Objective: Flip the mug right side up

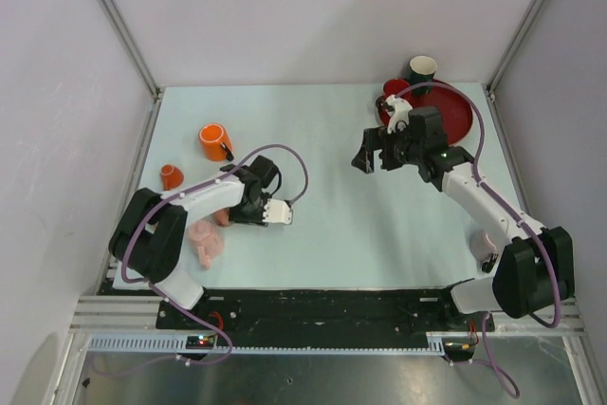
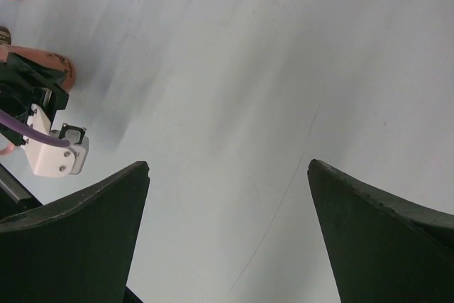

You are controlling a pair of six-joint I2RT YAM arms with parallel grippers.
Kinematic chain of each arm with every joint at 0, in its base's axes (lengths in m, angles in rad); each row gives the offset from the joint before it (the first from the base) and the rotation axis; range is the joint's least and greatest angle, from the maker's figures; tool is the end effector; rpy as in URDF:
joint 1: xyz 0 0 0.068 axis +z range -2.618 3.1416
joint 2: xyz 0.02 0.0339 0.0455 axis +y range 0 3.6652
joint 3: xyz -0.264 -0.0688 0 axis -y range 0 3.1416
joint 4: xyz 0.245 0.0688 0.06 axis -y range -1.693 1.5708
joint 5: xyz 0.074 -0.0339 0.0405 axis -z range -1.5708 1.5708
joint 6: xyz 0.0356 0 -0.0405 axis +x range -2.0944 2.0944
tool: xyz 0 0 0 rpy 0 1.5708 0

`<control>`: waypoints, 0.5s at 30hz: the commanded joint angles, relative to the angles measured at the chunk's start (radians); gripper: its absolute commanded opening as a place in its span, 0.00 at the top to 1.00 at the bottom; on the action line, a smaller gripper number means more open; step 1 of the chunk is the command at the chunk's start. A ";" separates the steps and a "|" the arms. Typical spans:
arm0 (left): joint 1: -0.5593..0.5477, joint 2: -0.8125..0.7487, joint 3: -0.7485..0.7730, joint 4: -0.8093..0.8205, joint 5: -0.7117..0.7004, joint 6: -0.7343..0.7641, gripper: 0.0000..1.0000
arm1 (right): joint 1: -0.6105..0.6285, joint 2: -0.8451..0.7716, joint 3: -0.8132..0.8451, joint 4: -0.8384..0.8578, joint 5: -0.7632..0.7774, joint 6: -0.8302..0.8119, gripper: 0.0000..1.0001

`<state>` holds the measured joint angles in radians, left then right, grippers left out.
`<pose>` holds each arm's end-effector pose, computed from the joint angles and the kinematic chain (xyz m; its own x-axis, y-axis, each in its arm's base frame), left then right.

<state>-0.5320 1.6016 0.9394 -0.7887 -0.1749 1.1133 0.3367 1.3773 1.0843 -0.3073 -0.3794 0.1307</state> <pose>0.2369 -0.1323 0.1658 0.0541 0.9933 0.1022 0.9803 -0.0723 0.1836 0.2877 0.1147 0.2988 -0.6062 -0.0839 -0.7909 -0.5208 0.7935 0.3150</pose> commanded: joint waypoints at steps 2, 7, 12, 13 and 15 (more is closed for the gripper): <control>-0.002 -0.040 -0.008 0.067 -0.007 0.056 0.83 | 0.001 -0.045 -0.014 0.040 -0.036 0.006 0.01; -0.003 -0.065 0.086 0.067 0.030 -0.028 0.99 | -0.008 -0.068 -0.015 0.035 -0.061 0.010 0.00; 0.023 -0.122 0.369 0.053 0.185 -0.336 1.00 | -0.060 -0.132 -0.015 0.040 -0.138 0.031 0.00; 0.039 -0.137 0.442 0.049 0.239 -0.432 1.00 | -0.068 -0.151 -0.015 0.042 -0.146 0.039 0.01; 0.070 -0.152 0.571 0.028 0.378 -0.592 1.00 | -0.070 -0.186 -0.015 0.063 -0.157 0.058 0.01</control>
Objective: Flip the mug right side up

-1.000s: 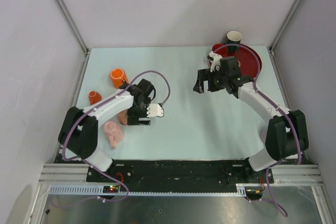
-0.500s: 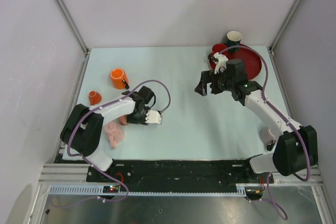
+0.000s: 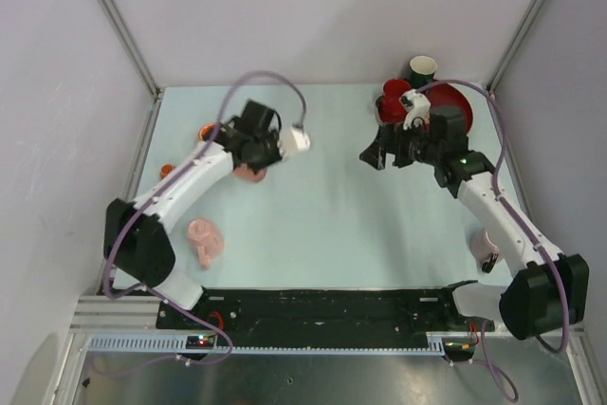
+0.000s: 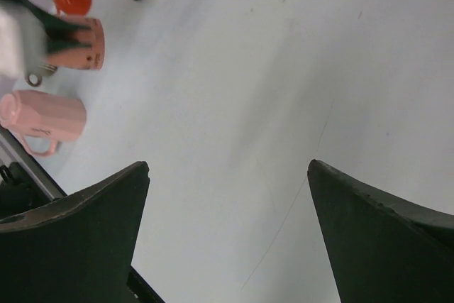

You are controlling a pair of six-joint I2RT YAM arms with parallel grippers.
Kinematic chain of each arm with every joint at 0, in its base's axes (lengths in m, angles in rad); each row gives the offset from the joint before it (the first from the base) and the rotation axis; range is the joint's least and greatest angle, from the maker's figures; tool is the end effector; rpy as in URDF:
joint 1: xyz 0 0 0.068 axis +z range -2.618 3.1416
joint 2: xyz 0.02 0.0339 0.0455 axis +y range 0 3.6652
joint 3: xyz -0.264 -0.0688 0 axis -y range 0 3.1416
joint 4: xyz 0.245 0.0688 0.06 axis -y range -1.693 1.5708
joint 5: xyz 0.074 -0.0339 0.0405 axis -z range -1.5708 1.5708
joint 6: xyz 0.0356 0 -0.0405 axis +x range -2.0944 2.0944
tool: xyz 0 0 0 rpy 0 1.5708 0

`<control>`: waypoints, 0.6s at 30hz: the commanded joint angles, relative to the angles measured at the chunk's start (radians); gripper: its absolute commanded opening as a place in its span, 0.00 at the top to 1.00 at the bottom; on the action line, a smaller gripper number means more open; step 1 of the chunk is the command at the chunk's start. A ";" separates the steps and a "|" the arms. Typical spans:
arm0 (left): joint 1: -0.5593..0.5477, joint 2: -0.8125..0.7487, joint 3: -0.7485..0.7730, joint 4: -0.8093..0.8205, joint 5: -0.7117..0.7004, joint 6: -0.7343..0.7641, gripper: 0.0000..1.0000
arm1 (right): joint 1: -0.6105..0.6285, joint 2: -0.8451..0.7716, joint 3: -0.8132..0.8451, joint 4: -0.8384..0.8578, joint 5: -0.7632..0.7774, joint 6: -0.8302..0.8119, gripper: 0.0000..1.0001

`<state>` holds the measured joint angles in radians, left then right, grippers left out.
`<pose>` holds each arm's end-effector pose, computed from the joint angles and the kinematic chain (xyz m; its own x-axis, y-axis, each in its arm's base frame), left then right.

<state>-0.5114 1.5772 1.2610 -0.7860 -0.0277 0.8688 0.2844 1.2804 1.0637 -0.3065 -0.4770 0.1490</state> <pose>0.2819 -0.1571 0.2606 -0.1372 0.9522 -0.2728 0.9029 0.2335 0.3608 0.2719 0.0965 0.3196 -0.5679 -0.0286 -0.8226 -0.5528 0.7537 0.3554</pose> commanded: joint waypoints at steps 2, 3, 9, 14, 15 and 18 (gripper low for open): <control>0.074 -0.124 0.369 0.000 0.394 -0.512 1.00 | 0.002 -0.116 0.006 0.125 -0.093 0.063 0.01; 0.083 -0.119 0.418 -0.008 0.459 -0.585 1.00 | 0.020 -0.125 0.007 0.158 -0.131 0.078 0.01; 0.093 -0.090 0.619 -0.019 0.722 -0.824 1.00 | 0.116 -0.114 0.052 0.385 -0.299 0.202 0.01; 0.092 -0.087 0.679 -0.018 0.795 -0.860 1.00 | 0.172 -0.094 0.087 0.453 -0.336 0.223 0.01; 0.092 -0.086 0.683 -0.019 0.799 -0.861 1.00 | 0.177 -0.090 0.089 0.464 -0.341 0.229 0.01; 0.087 -0.085 0.678 -0.019 0.826 -0.883 1.00 | 0.195 -0.068 0.097 0.532 -0.354 0.266 0.01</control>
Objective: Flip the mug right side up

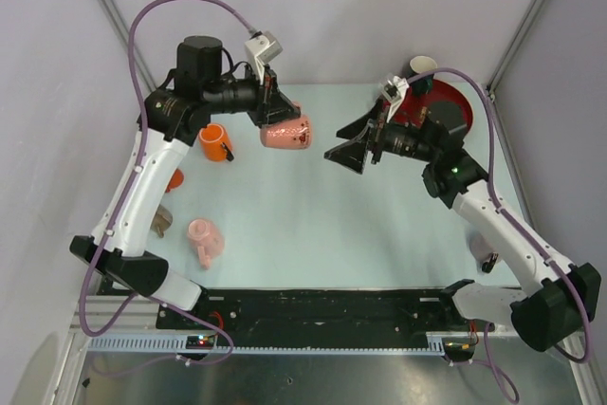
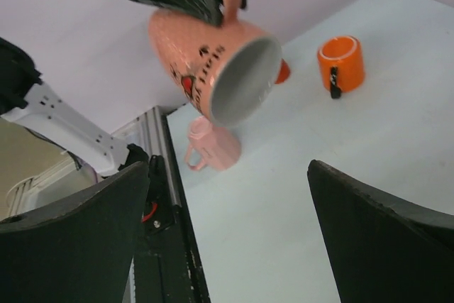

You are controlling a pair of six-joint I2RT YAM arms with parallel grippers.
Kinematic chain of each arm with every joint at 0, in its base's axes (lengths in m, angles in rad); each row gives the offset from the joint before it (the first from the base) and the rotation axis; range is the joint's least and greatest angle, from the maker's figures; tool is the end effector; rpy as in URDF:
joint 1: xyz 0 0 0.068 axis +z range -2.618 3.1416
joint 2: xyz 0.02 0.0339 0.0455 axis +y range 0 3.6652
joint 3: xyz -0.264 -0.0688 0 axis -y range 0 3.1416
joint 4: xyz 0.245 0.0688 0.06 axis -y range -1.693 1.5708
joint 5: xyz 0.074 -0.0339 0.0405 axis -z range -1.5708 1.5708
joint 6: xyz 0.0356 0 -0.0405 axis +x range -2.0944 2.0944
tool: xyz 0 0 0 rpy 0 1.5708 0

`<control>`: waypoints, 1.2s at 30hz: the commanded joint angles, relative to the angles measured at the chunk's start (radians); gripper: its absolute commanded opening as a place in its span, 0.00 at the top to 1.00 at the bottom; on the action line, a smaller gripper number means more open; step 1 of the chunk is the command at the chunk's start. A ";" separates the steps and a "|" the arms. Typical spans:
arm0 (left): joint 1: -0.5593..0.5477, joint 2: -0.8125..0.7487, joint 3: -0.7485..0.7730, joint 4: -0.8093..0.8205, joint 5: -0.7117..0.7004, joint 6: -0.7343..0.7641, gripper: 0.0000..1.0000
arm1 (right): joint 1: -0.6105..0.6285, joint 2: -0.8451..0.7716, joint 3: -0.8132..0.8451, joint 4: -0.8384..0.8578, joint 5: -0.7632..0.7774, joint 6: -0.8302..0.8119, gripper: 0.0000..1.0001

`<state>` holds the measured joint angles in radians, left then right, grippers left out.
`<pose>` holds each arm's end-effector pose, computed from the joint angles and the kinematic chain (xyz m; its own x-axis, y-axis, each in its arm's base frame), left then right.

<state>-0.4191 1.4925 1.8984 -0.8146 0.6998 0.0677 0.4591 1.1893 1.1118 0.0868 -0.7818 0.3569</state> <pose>0.2589 -0.1404 0.4883 -0.3046 0.1924 -0.9329 0.8738 0.4463 -0.1933 0.2308 0.1421 0.4003 -0.3227 0.1170 -0.9392 -0.8893 0.3021 0.3432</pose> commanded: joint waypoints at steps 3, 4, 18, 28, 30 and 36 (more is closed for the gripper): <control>-0.021 0.002 0.039 0.011 0.113 -0.086 1.00 | 0.046 0.072 0.071 0.224 -0.131 0.110 0.00; -0.024 0.005 0.042 0.010 0.119 -0.089 1.00 | 0.054 0.090 0.083 0.239 -0.100 0.125 0.00; -0.025 0.036 0.083 0.010 0.126 -0.084 1.00 | 0.104 0.226 0.185 0.367 -0.128 0.240 0.91; 0.129 0.008 -0.023 0.006 -0.183 -0.027 0.01 | -0.067 0.249 0.330 -0.487 0.217 -0.478 1.00; 0.176 0.004 -0.046 0.006 -0.215 -0.031 0.00 | -0.098 0.317 0.411 -0.629 0.336 -0.617 1.00; 0.214 -0.049 -0.168 0.005 -0.309 0.034 0.00 | -0.172 0.591 0.666 -0.895 0.531 -0.960 1.00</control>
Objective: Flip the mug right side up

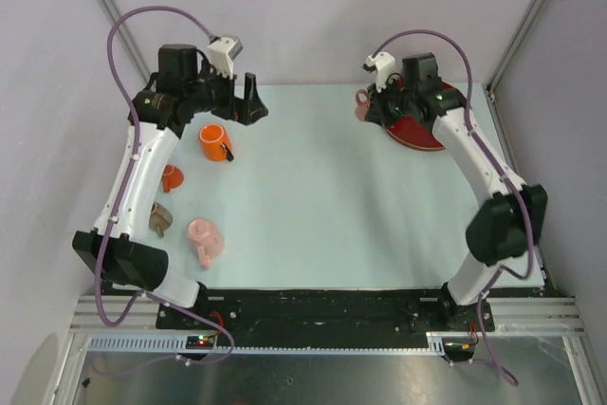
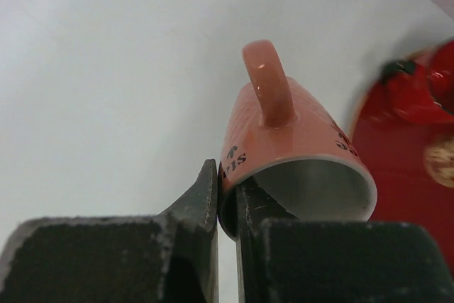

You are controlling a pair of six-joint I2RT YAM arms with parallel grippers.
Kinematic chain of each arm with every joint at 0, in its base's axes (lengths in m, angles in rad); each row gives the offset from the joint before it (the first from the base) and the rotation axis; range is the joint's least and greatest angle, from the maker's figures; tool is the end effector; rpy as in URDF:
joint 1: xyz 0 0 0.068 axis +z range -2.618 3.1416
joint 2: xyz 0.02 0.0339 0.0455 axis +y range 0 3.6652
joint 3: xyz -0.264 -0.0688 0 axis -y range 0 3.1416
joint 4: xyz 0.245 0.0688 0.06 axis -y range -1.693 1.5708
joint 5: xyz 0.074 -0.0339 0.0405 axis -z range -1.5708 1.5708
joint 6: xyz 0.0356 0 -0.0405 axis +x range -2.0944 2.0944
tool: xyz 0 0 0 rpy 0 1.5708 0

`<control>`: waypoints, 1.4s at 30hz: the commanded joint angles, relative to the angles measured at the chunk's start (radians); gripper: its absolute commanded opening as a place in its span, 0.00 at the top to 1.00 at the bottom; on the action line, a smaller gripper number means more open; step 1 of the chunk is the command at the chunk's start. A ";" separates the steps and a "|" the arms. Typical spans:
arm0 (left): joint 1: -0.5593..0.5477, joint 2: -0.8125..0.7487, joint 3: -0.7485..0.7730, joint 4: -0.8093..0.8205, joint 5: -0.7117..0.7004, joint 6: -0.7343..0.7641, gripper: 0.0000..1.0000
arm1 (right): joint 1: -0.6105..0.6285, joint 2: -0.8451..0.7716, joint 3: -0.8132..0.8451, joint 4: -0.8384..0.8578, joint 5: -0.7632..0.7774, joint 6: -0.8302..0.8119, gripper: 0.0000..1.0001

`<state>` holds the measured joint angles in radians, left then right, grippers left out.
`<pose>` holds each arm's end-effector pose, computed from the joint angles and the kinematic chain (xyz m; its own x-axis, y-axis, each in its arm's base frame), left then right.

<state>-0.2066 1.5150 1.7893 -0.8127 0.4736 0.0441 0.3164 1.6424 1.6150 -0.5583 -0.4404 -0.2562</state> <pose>0.3056 -0.0806 0.4470 -0.4764 0.1399 -0.8680 0.5874 0.7853 -0.1958 0.3507 0.1308 0.3714 -0.3513 -0.3562 -0.8658 -0.7320 0.6811 0.0168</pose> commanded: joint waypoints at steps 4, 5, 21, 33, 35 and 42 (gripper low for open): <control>0.002 -0.098 -0.133 0.003 -0.099 0.085 0.00 | -0.044 0.297 0.316 -0.342 0.333 -0.493 1.00; 0.002 -0.102 -0.147 0.003 -0.103 0.091 0.00 | -0.051 0.334 0.345 -0.350 0.366 -0.512 1.00; 0.018 -0.077 -0.209 -0.002 -0.129 0.132 0.00 | -0.100 0.686 0.647 -0.368 0.416 -0.704 1.00; 0.022 -0.043 -0.204 -0.008 -0.127 0.139 0.00 | -0.154 0.763 0.680 -0.363 0.334 -0.699 1.00; 0.022 -0.033 -0.203 -0.009 -0.158 0.144 0.00 | -0.153 0.759 0.674 -0.344 0.343 -0.682 0.86; 0.024 0.016 -0.217 -0.014 -0.322 0.225 0.00 | -0.151 0.694 0.671 -0.291 0.360 -0.629 0.40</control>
<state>-0.1909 1.5074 1.5822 -0.8330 0.2588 0.1848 0.1593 2.4031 2.2524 -0.9039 -0.0917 -0.9157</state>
